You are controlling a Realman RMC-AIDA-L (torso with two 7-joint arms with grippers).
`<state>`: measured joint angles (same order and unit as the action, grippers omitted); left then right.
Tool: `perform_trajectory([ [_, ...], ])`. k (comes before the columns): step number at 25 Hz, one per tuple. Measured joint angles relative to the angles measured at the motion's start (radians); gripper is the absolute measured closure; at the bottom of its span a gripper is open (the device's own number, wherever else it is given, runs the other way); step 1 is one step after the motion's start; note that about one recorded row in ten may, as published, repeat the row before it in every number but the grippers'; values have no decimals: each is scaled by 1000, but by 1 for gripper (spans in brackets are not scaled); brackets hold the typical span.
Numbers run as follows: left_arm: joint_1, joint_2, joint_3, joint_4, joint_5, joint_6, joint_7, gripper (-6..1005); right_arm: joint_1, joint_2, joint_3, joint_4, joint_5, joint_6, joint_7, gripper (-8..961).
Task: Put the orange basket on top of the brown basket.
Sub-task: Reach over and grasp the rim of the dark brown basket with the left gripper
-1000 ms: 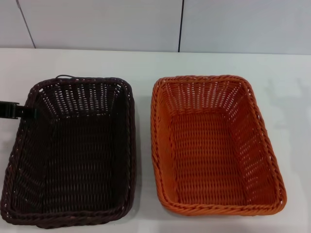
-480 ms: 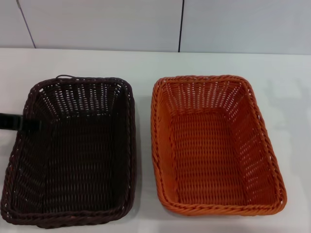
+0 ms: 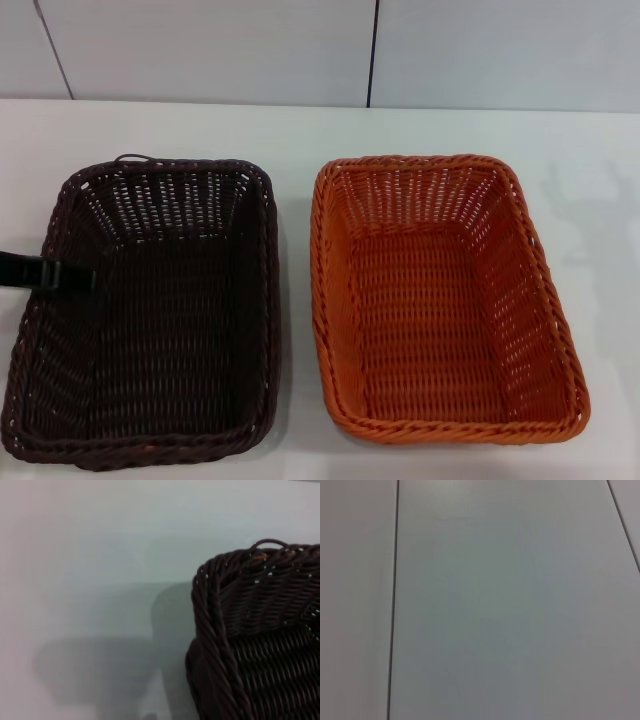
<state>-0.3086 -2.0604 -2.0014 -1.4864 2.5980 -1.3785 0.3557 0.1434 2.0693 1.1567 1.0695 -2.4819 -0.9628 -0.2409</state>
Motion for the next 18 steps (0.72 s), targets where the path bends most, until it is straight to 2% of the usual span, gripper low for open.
perform_trajectory([
  [6, -9, 2, 14, 16, 0, -2, -5, 204, 2, 0, 0, 0, 0, 0, 0, 163],
  [18, -8, 1, 58, -16, 25, -14, -6, 578, -2, 0, 0, 0, 0, -3, 0, 164],
])
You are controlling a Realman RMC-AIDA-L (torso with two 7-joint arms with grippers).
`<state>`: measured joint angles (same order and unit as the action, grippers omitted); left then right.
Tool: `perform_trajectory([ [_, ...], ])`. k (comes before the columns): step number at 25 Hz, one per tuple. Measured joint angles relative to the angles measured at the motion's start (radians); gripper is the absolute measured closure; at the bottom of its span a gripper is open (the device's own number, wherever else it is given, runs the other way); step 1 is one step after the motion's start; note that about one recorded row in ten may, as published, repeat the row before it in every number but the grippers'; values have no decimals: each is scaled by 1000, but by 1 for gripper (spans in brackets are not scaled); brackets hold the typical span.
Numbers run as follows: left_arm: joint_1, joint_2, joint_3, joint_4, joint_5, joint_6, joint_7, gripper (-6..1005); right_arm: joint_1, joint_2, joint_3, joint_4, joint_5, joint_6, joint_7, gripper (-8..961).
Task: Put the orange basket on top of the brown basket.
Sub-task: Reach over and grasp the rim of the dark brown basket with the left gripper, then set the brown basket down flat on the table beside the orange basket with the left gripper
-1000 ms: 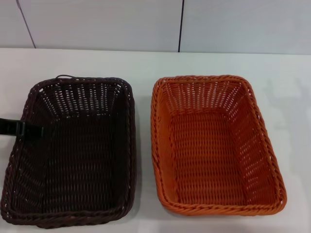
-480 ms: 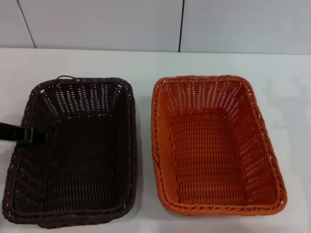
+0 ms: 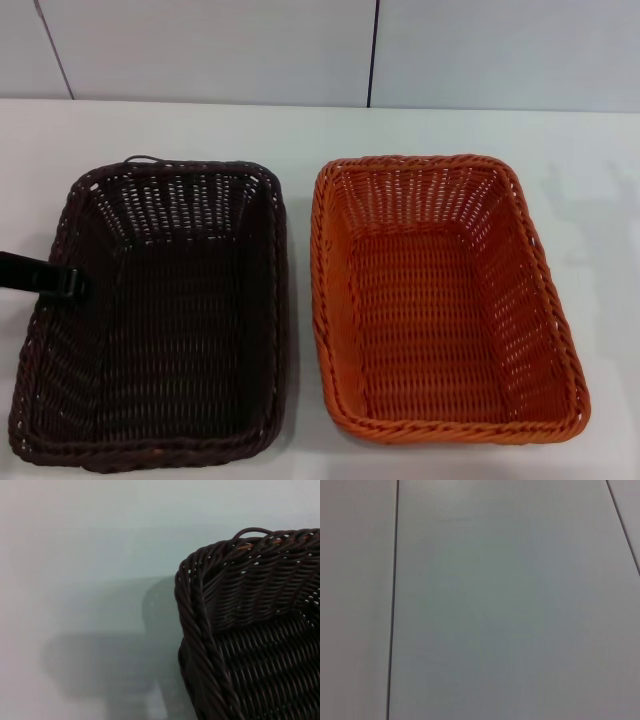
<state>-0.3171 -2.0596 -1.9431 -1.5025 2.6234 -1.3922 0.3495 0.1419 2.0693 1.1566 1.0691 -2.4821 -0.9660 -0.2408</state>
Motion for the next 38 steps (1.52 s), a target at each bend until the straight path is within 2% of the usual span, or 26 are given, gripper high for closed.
perform_trajectory([
  [3, 2, 0, 4, -13, 0, 0, 2, 783, 1, 0, 0, 0, 0, -1, 0, 164],
  [8, -1, 1, -1, -15, 1, -2, 10, 807, -2, 1, 0, 0, 0, -2, 0, 163],
  [10, -5, 3, -22, -15, 1, -4, 34, 813, -4, 1, 0, 0, 0, -3, 2, 163],
  [12, -30, 7, -112, -17, -7, -24, 112, 814, -6, 2, 0, 0, 0, -4, 2, 163],
  [15, -30, 7, -112, -17, -7, -24, 112, 819, -8, 2, 1, -1, 3, -5, 2, 163],
  [16, -74, 10, -227, -13, -10, -66, 209, 821, -9, 2, 3, -2, 5, -5, 2, 163],
  [17, -74, 10, -227, -13, -10, -66, 209, 823, -12, 3, 8, -5, 7, -6, 2, 163],
  [18, -123, 18, -324, -3, -17, -110, 309, 824, -14, 4, 10, -6, 7, -6, 2, 163],
  [20, -123, 18, -324, -3, -17, -110, 309, 828, -20, 5, 17, -9, 7, -7, 2, 163],
  [21, -152, 30, -366, 8, -19, -131, 365, 830, -24, 6, 20, -11, 8, -7, 4, 163],
  [22, -152, 30, -366, 8, -19, -131, 365, 831, -29, 6, 25, -12, 8, -8, 7, 163],
  [23, -206, 88, -406, 47, -35, -157, 464, 833, -35, 7, 28, -12, 9, -8, 7, 163],
  [24, -206, 88, -406, 47, -35, -157, 464, 834, -48, 7, 34, -10, 9, -10, 7, 164],
  [25, -233, 125, -417, 74, -69, -170, 525, 834, -56, 8, 36, -7, 10, -13, 7, 164],
  [28, -233, 125, -417, 74, -69, -170, 525, 836, -76, 9, 39, -4, 11, -26, 7, 164],
  [29, -292, 207, -429, 149, -165, -232, 677, 837, -84, 9, 40, -4, 14, -32, 7, 164],
  [30, -292, 207, -429, 149, -165, -232, 677, 837, -94, 9, 39, -3, 22, -43, 7, 164],
  [31, -324, 238, -426, 188, -190, -279, 766, 837, -101, 10, 39, -3, 34, -49, 7, 164],
  [32, -324, 238, -426, 188, -190, -279, 766, 837, -111, 9, 39, -2, 49, -55, 7, 164],
  [34, -390, 268, -416, 237, -198, -378, 918, 837, -124, 9, 39, 1, 74, -59, 8, 164],
  [38, -429, 275, -374, 246, -184, -452, 998, 837, -151, 10, 35, 5, 89, -69, 9, 163],
])
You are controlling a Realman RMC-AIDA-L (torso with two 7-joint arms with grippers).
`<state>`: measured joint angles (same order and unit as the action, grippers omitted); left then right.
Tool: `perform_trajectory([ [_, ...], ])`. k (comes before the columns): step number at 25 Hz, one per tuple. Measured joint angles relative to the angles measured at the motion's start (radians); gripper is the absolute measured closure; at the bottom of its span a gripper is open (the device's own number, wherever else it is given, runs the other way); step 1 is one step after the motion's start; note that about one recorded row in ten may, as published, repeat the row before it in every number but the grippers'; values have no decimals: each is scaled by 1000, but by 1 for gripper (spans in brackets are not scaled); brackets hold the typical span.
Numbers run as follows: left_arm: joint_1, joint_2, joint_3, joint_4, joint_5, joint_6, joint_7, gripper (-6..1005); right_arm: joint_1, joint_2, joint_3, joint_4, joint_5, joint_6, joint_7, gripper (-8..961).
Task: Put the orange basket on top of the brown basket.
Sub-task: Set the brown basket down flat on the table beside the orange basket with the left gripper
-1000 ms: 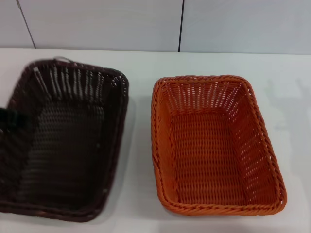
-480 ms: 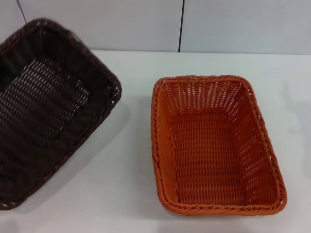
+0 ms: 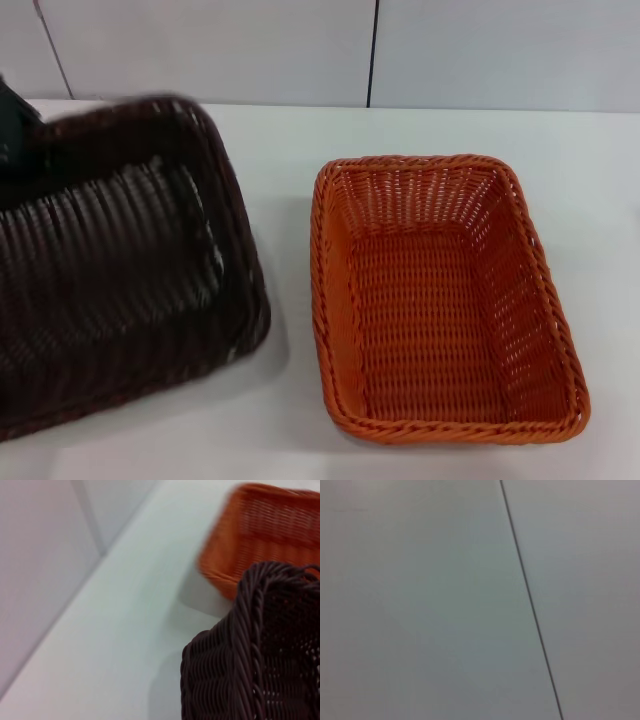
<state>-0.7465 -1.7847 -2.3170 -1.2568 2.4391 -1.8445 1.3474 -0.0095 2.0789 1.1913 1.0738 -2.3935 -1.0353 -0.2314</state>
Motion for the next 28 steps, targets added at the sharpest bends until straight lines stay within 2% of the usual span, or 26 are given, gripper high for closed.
perform_trajectory([
  [2, -25, -5, 99, -9, 28, -36, 50, 836, -15, 1, -8, 3, 0, -10, 0, 163],
  [6, -43, -21, 170, 2, 65, -41, 83, 836, -55, 1, -30, 28, 1, -29, 0, 164],
  [11, -67, -74, 189, 21, 86, -45, 137, 836, -92, 1, -44, 52, 1, -45, -5, 163],
  [13, -67, -74, 189, 21, 86, -45, 137, 837, -99, 1, -45, 56, 1, -46, -6, 163],
  [15, -79, -120, 208, 29, 111, -29, 146, 837, -102, 1, -45, 56, 1, -46, -6, 163],
  [16, -81, -130, 209, 29, 116, -23, 146, 837, -103, 0, -46, 57, 1, -47, -6, 163],
  [17, -81, -130, 209, 29, 116, -23, 146, 837, -103, 0, -46, 57, 1, -47, -6, 163],
  [18, -81, -153, 209, 25, 129, -1, 147, 836, -103, -1, -46, 57, 0, -47, -6, 163],
  [20, -81, -174, 208, 24, 140, 19, 148, 836, -104, -1, -47, 57, -3, -47, -7, 163],
  [23, -89, -189, 201, 41, 145, 33, 147, 838, -104, -3, -47, 59, -6, -48, -7, 163],
  [28, -102, -194, 204, 82, 146, 42, 146, 842, -104, -4, -46, 65, -8, -48, -7, 163],
])
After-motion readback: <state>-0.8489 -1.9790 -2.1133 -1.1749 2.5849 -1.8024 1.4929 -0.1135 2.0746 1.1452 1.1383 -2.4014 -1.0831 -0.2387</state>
